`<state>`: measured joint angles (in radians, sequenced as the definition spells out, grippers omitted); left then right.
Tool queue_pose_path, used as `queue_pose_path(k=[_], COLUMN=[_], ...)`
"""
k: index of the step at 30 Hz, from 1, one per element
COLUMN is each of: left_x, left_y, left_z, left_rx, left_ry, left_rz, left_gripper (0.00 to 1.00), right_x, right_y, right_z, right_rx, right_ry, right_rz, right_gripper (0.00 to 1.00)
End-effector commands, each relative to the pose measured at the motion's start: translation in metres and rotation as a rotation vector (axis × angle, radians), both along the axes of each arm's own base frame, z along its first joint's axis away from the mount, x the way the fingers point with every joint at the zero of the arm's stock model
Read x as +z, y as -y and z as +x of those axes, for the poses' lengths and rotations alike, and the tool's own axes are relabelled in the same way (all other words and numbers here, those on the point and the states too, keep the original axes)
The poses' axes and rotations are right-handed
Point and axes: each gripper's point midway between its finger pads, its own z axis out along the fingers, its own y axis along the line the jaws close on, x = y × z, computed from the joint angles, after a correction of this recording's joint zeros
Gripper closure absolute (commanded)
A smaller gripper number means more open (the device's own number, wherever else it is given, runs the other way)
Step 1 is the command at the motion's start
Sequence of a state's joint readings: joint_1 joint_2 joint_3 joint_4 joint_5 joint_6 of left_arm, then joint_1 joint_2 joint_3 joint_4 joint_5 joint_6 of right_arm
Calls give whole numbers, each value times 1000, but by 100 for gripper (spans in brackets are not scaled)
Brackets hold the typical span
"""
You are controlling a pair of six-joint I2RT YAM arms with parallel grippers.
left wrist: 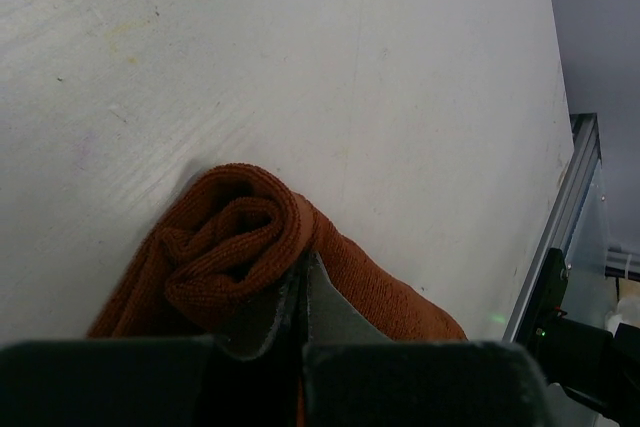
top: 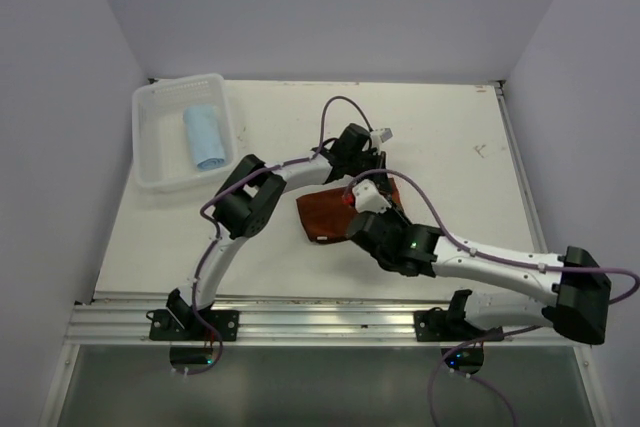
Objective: Roll the towels
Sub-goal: Roll the towel
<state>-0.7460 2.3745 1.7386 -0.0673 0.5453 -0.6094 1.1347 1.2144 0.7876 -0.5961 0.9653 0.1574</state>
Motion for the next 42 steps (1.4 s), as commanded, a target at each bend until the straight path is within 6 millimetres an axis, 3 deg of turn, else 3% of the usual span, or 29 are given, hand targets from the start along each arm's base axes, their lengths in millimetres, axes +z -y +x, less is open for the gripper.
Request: queue_pose_path(k=[1,3,7,11,14,15,16,18,20,28,36,42], left_x=[8,10,11,11,10,10,9,9,6,9,8,8], left_y=[-11,-11,-11,-13,-14,-15,-15,-16,-17,-18,-21,-22], left_z=[7,7,7,5,4,4,4,3,1,0,-1,-3], left_rx=[31,30,32,33,34,34,34,33,33,33,32,32], left_ry=[20,25,28,25,27,27,27,27,22,33,32,32], left_rz=[18,15,12,13,14,16,17,18,23,20,25,28], left_gripper=[100,100,100,100,100,100,100,100,100,100,100,100], right_x=[-5,-12,-4,-4,-17,-31,-35,-54,-52,-68,-87,-81], right_y=[-8,-4,18,20,35,34,46,46,44,30,28,30], right_z=[2,5,23,28,35,30,37,35,42,38,31,33], right_rx=[-75,-136,-255,-324,-464,-498,-557,-616,-617,-587,-641,-614], right_ry=[-65,-111,-110,-183,-209,-277,-278,-356,-389,-477,-528,-496], right_rz=[354,502,737,945,1071,1103,1157,1259,1397,1521,1521,1521], right_gripper=[62,62,57,49,46,46,45,44,44,43,43,41])
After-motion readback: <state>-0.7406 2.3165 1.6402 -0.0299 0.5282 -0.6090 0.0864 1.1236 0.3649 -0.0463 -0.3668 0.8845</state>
